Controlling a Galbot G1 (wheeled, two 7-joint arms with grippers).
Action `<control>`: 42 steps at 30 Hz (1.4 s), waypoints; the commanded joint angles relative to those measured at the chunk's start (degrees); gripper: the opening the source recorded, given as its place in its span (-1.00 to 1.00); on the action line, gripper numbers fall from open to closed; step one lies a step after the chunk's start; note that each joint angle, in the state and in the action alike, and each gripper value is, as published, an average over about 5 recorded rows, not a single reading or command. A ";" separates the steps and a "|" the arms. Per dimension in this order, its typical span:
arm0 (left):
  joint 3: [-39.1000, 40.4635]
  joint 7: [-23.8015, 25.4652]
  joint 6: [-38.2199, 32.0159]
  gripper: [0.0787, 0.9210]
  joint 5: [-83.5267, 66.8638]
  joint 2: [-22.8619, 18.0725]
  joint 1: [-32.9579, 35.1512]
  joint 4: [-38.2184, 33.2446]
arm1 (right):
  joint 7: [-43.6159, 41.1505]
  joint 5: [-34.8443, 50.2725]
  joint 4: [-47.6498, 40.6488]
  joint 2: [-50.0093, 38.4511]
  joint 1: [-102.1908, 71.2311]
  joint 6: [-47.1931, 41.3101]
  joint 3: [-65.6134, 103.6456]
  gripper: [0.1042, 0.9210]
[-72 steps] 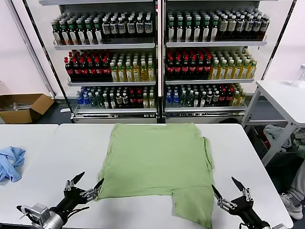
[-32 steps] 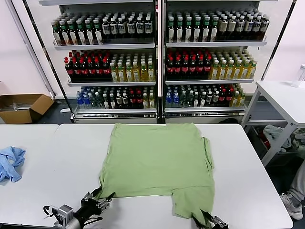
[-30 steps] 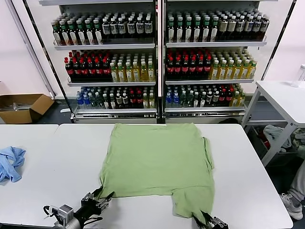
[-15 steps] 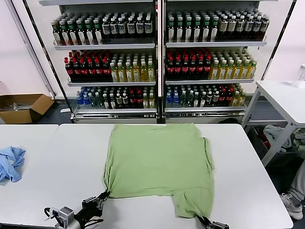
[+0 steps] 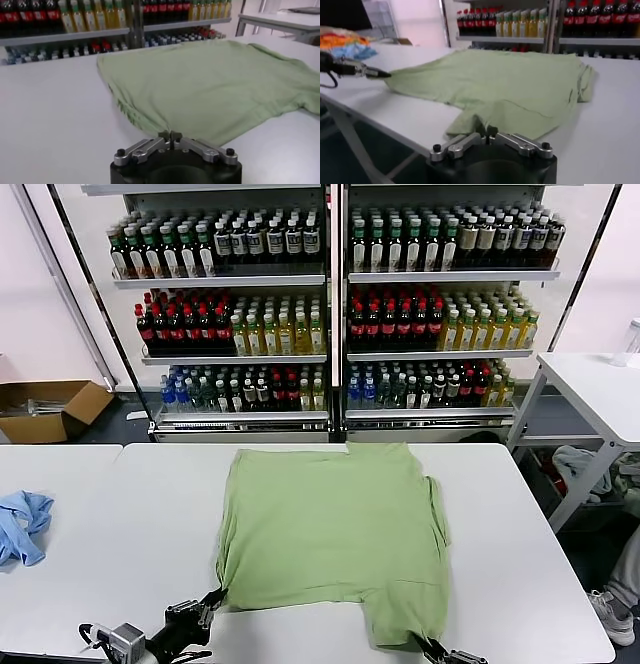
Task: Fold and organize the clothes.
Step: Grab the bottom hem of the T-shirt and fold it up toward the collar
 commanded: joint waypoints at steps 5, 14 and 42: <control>0.63 -0.33 0.49 -0.95 -7.28 0.68 -12.38 1.83 | 2.69 15.26 -2.20 0.67 13.58 -1.91 -2.37 -0.98; 5.63 -1.02 2.71 -0.95 -13.88 3.30 -26.47 11.94 | 8.66 16.30 -10.08 -2.57 33.15 -5.13 -7.06 -0.98; 9.75 -6.16 4.46 -0.85 -9.32 1.71 -35.62 26.21 | 14.05 5.52 -27.57 -4.38 51.18 -7.48 -17.75 -0.49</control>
